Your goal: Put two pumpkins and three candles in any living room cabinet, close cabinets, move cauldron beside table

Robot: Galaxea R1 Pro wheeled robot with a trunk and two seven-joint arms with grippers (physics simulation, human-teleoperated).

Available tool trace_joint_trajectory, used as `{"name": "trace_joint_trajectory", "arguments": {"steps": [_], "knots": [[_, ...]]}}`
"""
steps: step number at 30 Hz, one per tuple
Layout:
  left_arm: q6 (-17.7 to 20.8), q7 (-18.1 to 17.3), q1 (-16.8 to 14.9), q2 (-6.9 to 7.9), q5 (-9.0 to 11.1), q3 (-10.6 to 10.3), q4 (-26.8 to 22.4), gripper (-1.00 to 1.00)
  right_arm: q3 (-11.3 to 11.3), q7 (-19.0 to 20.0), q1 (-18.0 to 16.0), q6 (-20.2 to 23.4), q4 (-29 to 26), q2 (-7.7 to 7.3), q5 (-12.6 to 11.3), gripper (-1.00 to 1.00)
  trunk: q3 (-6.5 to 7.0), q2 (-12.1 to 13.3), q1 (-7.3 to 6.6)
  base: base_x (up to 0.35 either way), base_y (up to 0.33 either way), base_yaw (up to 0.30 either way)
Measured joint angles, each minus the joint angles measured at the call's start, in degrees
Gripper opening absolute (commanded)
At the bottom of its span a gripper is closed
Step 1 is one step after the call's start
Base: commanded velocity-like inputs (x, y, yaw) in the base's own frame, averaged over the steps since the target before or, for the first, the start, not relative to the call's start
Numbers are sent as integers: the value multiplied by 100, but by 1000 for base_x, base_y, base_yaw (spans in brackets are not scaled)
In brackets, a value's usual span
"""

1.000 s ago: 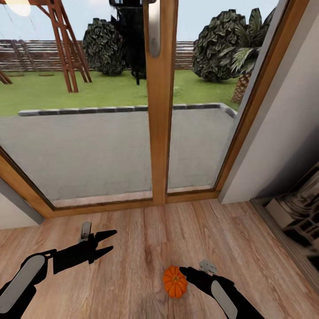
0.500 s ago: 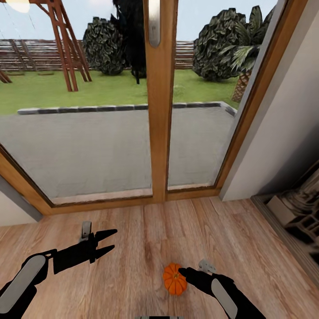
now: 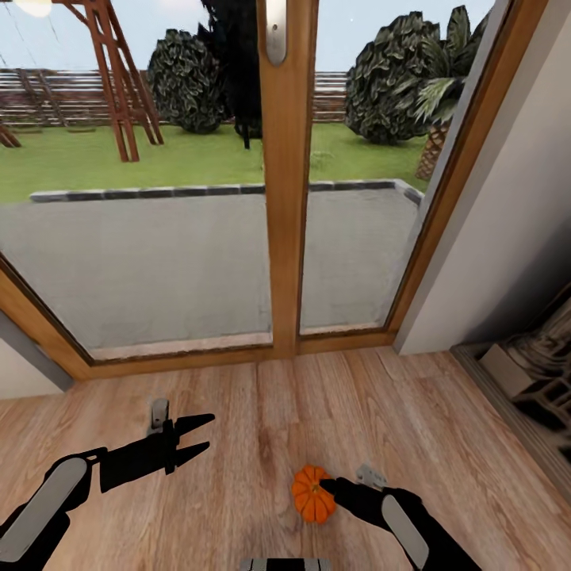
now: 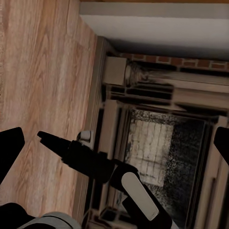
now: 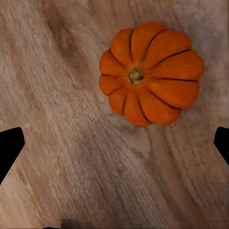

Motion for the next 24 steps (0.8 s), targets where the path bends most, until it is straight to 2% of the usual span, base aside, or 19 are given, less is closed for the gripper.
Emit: {"name": "trace_joint_trajectory", "arguments": {"steps": [4, 7, 14, 24], "knots": [[-1, -1, 0, 1, 0, -4, 1, 100, -213, 249, 0, 16, 2, -17, 3, 100, -72, -160, 88, 0, 0, 0], [0, -1, 0, 1, 0, -9, 1, 100, -313, 379, 0, 23, 6, -87, -3, 100, -126, -281, 154, 0, 0, 0], [0, -6, 0, -2, 0, -7, 1, 100, -347, 423, 0, 25, 7, -131, 7, 100, -252, -556, 305, 0, 0, 0], [-1, -7, 0, -2, 1, -9, 0, 100, -358, 426, 0, 26, 7, -159, 5, 100, -474, -570, 331, 0, 0, 0]]}}
